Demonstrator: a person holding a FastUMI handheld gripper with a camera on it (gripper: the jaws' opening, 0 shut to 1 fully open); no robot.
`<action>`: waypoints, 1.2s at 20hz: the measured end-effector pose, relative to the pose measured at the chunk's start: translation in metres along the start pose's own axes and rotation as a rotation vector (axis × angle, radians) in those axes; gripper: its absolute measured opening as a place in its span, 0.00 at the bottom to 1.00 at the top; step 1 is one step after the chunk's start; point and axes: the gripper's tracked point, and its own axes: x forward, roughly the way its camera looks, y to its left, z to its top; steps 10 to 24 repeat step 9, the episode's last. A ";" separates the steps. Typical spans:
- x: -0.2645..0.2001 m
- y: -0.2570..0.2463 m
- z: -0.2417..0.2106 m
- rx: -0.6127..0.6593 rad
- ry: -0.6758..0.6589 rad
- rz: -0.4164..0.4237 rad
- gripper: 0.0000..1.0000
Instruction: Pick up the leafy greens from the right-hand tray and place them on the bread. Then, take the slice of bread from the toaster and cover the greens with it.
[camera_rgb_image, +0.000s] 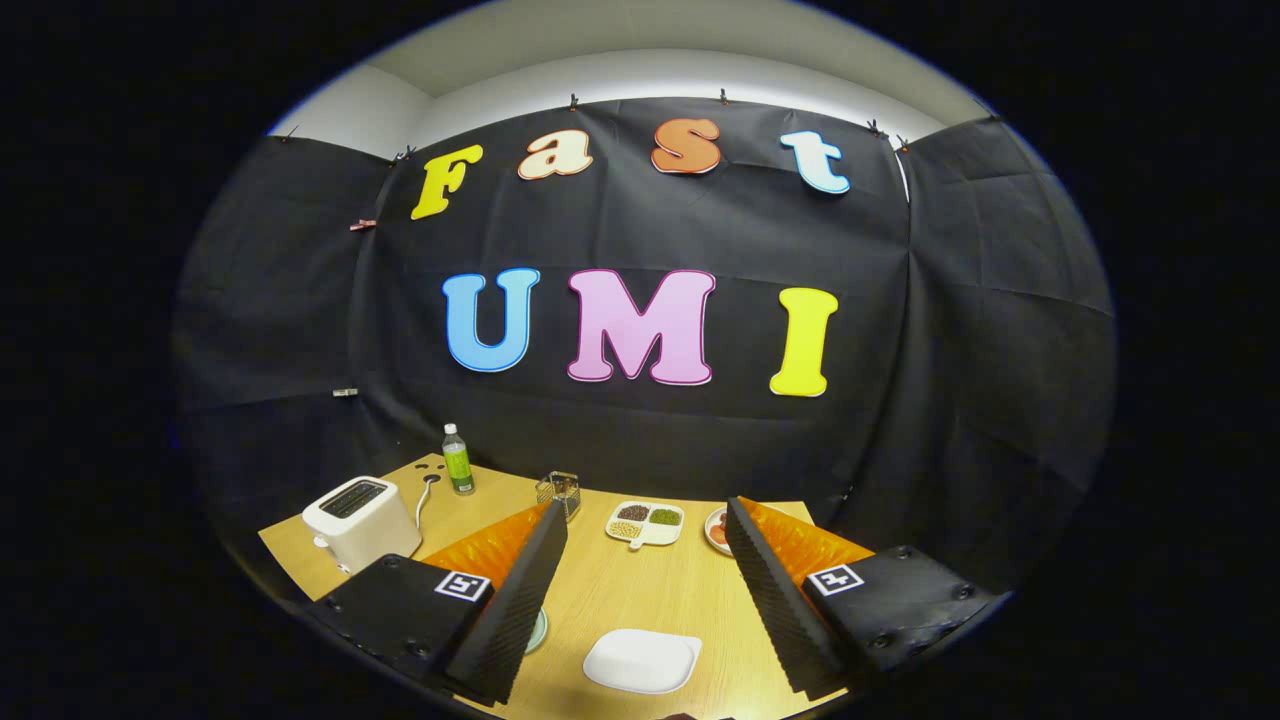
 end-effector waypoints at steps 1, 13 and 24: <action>-0.001 -0.004 -0.003 -0.003 0.001 0.007 0.99; -0.008 -0.032 -0.007 0.012 -0.001 0.029 0.99; -0.008 -0.032 -0.007 0.012 -0.001 0.029 0.99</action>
